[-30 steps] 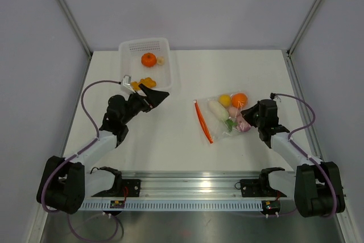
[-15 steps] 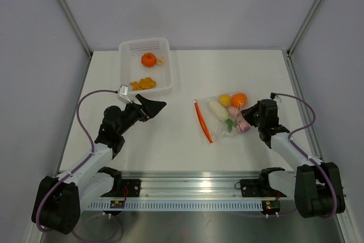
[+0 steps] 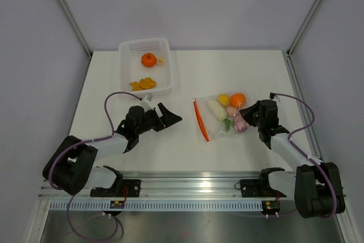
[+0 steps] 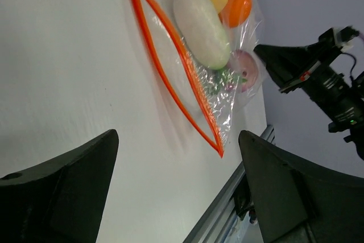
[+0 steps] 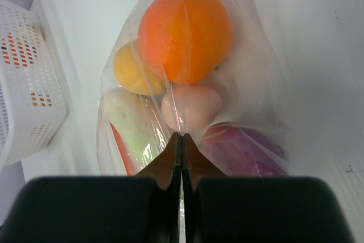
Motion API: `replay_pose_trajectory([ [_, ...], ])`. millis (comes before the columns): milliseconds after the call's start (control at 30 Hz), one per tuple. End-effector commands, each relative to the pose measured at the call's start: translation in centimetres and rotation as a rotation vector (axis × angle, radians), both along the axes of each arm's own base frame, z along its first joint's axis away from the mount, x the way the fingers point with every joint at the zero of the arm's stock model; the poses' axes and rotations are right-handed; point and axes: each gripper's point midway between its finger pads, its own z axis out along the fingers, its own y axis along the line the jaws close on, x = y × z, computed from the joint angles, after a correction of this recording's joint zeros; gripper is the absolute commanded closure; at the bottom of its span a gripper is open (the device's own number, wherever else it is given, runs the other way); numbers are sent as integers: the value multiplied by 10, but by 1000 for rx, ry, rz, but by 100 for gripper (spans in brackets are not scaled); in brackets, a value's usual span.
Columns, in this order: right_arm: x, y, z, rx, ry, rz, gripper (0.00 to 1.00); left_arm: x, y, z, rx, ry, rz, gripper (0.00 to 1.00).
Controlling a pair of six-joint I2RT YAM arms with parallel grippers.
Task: Open the zip-top bag and remove the fake food
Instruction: Place the fake fruit in the bin, then pick up the fake vegetable from the zipper food storage bag.
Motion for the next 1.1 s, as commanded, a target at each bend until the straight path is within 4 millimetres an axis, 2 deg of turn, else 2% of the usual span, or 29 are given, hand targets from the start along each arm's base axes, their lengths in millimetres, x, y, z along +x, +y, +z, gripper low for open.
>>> replay_pose_trajectory([
  [0,6,7,12,37,-56,22,100,17,-27,17,18,-65,-6,12],
  [33,6,8,12,40,-57,26,100,18,-32,17,27,-54,-15,16],
  [67,6,8,13,43,-58,28,100,19,-36,10,39,-39,-27,34],
  [167,6,9,13,47,-61,33,100,18,-44,0,45,1,-58,47],
  [433,7,11,13,55,-60,37,100,30,-55,-24,106,70,-62,53],
  [500,7,12,12,55,-58,42,100,32,-62,-25,99,79,-75,55],
  [600,8,12,12,61,-57,42,100,35,-69,-40,114,115,-84,56],
  [733,8,15,12,67,-56,53,100,39,-75,-40,103,124,-94,58],
  [1067,7,19,15,88,-70,65,100,44,-91,-60,120,167,-129,68],
])
